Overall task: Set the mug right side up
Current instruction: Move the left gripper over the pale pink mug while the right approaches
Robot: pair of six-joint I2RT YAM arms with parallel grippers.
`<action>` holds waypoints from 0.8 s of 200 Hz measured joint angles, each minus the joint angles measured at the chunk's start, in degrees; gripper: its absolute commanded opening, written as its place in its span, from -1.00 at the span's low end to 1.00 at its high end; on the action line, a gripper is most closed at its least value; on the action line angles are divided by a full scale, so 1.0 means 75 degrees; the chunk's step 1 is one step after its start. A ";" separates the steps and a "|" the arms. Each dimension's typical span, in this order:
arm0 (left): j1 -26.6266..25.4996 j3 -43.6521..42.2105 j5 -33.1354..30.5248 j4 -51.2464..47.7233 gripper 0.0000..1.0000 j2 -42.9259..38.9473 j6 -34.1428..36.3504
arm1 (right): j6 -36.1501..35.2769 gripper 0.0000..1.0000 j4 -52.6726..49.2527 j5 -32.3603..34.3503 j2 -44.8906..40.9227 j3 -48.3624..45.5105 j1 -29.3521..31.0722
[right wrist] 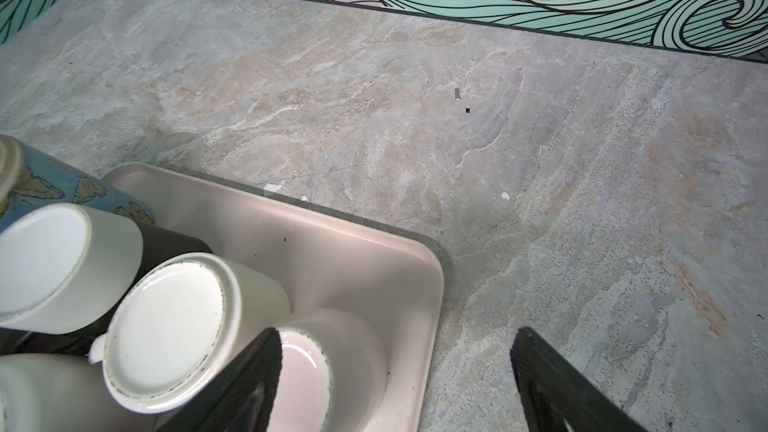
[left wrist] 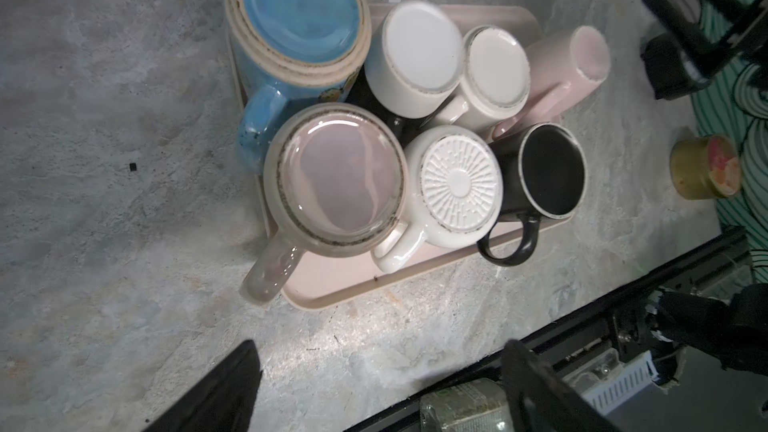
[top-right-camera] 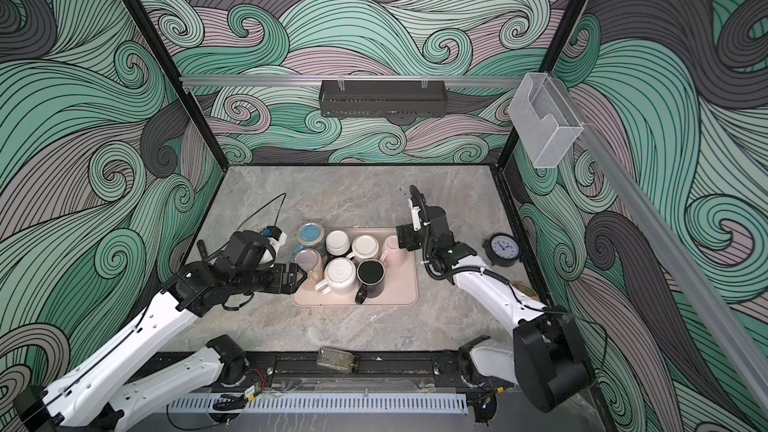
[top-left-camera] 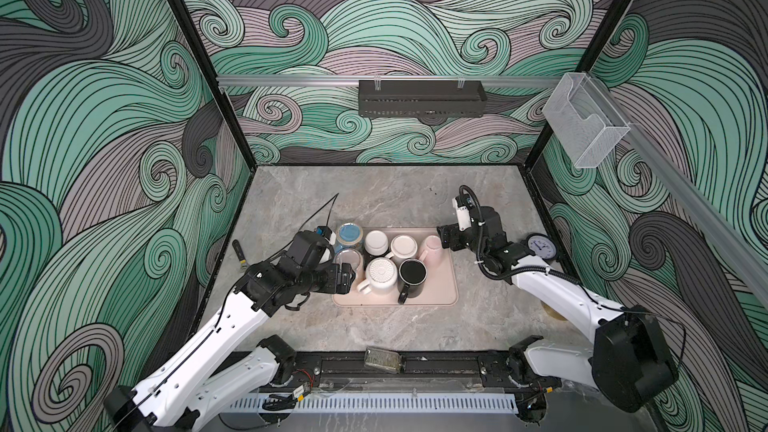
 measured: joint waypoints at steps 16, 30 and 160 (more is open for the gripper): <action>0.0000 -0.0149 -0.0184 0.0032 0.85 0.0216 0.0052 | 0.0000 0.74 0.0000 0.0044 0.0137 0.0000 0.0003; 0.0000 -0.0224 -0.0347 0.0105 0.85 0.0367 0.0154 | 0.0000 0.73 0.0000 0.0105 0.0219 0.0000 0.0020; 0.0000 -0.0877 -0.0842 0.1609 0.77 0.1370 0.0825 | 0.0006 0.70 0.0175 0.0656 0.0414 -0.0003 0.0125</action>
